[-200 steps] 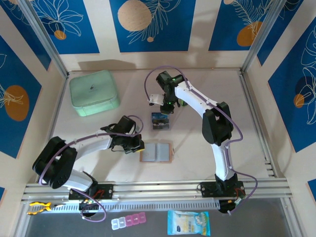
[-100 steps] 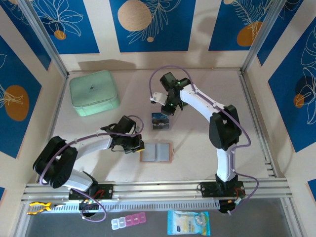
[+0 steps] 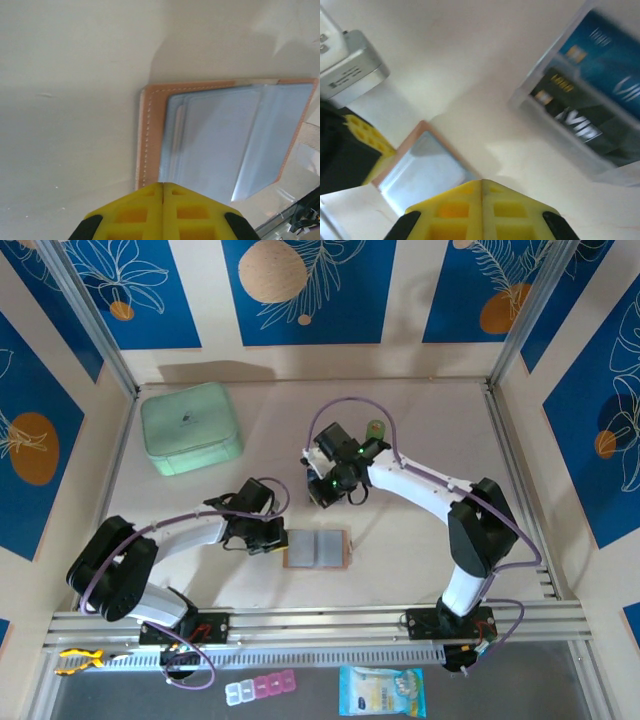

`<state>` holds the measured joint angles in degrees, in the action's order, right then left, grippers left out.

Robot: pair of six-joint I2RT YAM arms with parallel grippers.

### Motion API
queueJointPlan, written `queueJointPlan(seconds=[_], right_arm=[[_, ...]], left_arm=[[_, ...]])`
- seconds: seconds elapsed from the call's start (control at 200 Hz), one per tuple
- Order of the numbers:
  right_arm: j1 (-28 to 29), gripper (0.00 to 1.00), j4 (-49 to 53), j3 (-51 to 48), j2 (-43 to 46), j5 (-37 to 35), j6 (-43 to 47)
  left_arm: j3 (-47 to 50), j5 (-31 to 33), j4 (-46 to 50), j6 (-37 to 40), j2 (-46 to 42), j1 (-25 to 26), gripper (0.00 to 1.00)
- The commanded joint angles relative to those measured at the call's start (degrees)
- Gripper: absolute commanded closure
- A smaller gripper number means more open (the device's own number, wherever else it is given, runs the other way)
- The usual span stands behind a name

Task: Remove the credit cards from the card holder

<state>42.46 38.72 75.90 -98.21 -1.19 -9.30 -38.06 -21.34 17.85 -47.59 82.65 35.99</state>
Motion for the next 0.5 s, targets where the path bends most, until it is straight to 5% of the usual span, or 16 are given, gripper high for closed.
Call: queueJointPlan(seconds=[0.0,0.195,0.495], right_arm=[[1.79,0.96,-2.56,-2.39,3.06,1.95,-14.63],[3.45,1.00,-4.50,-7.83,5.00,2.42,-25.29],[4.47,1.00,-10.12,-14.84,6.13,7.47,-29.86]], left_arm=[[1.44,0.39,0.36,0.67,-0.35,-0.57,0.99],[2.68,-0.32,-1.19,0.24,-0.21,-0.55,1.00],[4.13,-2.19,-4.51,-1.16,-0.01,-0.45,1.00]])
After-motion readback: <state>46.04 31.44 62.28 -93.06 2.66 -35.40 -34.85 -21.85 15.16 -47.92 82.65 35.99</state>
